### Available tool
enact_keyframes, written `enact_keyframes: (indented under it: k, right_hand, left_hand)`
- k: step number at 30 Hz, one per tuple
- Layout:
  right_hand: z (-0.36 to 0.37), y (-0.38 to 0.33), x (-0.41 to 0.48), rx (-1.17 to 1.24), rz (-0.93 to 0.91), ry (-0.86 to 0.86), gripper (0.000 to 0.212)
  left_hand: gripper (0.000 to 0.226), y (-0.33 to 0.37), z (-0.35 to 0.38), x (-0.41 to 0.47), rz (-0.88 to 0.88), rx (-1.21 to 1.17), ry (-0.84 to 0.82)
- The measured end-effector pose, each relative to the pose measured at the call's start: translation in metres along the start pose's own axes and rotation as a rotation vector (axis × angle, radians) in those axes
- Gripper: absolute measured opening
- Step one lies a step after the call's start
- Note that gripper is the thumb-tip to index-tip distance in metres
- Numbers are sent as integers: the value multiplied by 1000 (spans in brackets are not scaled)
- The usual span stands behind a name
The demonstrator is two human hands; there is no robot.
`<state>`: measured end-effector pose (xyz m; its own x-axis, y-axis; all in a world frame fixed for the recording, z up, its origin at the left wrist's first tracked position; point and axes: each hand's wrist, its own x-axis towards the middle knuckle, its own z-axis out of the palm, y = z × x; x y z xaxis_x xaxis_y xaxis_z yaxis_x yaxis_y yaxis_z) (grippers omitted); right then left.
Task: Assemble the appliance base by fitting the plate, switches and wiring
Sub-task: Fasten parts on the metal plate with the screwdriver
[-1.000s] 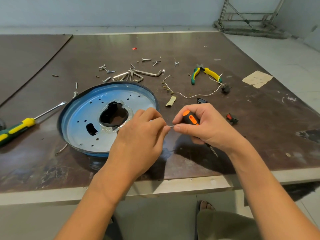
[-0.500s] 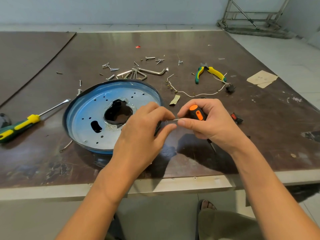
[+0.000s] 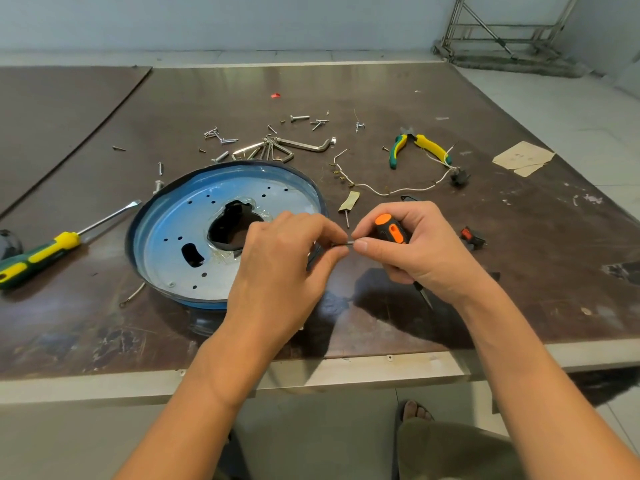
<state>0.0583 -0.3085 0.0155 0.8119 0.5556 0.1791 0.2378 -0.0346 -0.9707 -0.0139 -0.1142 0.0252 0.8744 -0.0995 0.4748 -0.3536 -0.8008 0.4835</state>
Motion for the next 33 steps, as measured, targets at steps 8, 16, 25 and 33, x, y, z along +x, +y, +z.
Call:
enact_keyframes:
  k: [8, 16, 25, 33]
  right_hand:
    - [1, 5, 1, -2, -7, -36, 6]
    - [2, 5, 1, 19, -16, 18, 3]
    - [0, 5, 1, 23, -10, 11, 5]
    - [3, 3, -1, 9, -25, -8, 8]
  left_hand:
    - [40, 2, 3, 2, -93, 72, -29]
    - [7, -1, 1, 1, -5, -23, 16]
    - [37, -3, 1, 3, -67, -151, -32]
    - [30, -5, 3, 3, -129, -89, -10]
